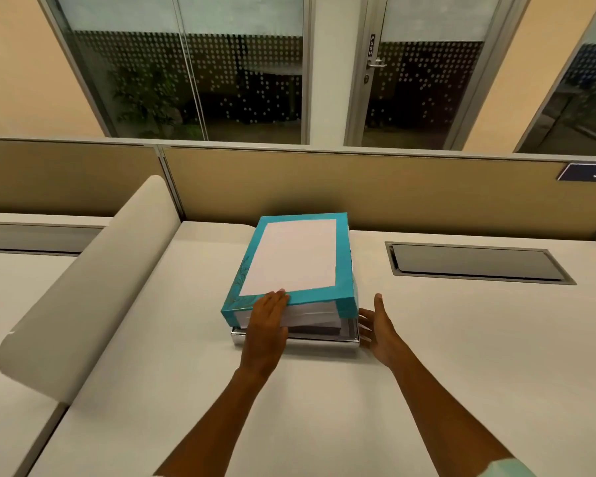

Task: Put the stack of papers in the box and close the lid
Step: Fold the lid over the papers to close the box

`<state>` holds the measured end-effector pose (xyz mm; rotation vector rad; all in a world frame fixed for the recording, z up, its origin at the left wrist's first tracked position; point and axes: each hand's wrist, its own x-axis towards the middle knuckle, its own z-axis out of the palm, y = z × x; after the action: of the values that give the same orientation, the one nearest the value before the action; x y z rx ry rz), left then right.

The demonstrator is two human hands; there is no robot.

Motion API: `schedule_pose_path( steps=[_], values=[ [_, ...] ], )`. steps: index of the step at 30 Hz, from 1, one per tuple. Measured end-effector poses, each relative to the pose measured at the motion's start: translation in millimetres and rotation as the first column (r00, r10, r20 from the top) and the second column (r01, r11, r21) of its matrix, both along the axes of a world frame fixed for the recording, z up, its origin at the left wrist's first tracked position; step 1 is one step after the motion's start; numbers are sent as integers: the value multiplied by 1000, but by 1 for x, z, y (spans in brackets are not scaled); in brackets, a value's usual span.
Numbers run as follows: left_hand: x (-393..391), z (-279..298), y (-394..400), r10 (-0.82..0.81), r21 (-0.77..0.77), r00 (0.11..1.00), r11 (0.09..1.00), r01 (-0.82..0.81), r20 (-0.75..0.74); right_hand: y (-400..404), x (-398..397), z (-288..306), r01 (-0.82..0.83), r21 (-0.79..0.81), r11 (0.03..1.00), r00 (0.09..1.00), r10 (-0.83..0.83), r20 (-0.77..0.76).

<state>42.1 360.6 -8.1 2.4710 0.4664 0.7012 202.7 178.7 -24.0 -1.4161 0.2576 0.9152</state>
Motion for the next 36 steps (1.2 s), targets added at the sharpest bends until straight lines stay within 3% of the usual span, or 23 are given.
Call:
schedule_pose_path(
  steps=[6, 12, 14, 16, 17, 19, 21, 29, 36],
  values=[
    [0, -20, -11, -52, 303, 998, 951, 60, -35, 5, 6, 16, 21, -9, 1000, 996, -21, 81],
    [-11, -24, 3, -184, 279, 972, 935, 219, -145, 11, 6, 15, -30, -134, 990, 968, 62, 243],
    [-14, -21, 11, -106, 331, 987, 933, 140, -120, 13, 4, 11, -25, -159, 987, 961, 67, 267],
    [-13, -14, 21, 131, 263, 989, 959, -108, -69, 14, 3, 10, -24, -182, 983, 953, 77, 294],
    [-12, -11, 27, 263, 150, 961, 957, -249, -83, 14, 3, 10, -23, -188, 982, 949, 81, 305],
    [-11, -3, 38, 418, -214, 892, 868, -449, -174, 13, 1, 10, -22, -202, 979, 943, 88, 321],
    [-11, 2, 44, 450, -415, 865, 760, -501, -222, 11, 0, 9, -19, -213, 977, 937, 91, 337],
    [-20, -9, 51, 447, -477, 876, 740, -475, -180, 11, -14, 4, -11, -296, 955, 892, 143, 429],
    [-20, -30, 57, 380, -466, 895, 763, -447, -236, 14, -17, -10, -19, -479, 878, 822, 287, 492]
  ],
)
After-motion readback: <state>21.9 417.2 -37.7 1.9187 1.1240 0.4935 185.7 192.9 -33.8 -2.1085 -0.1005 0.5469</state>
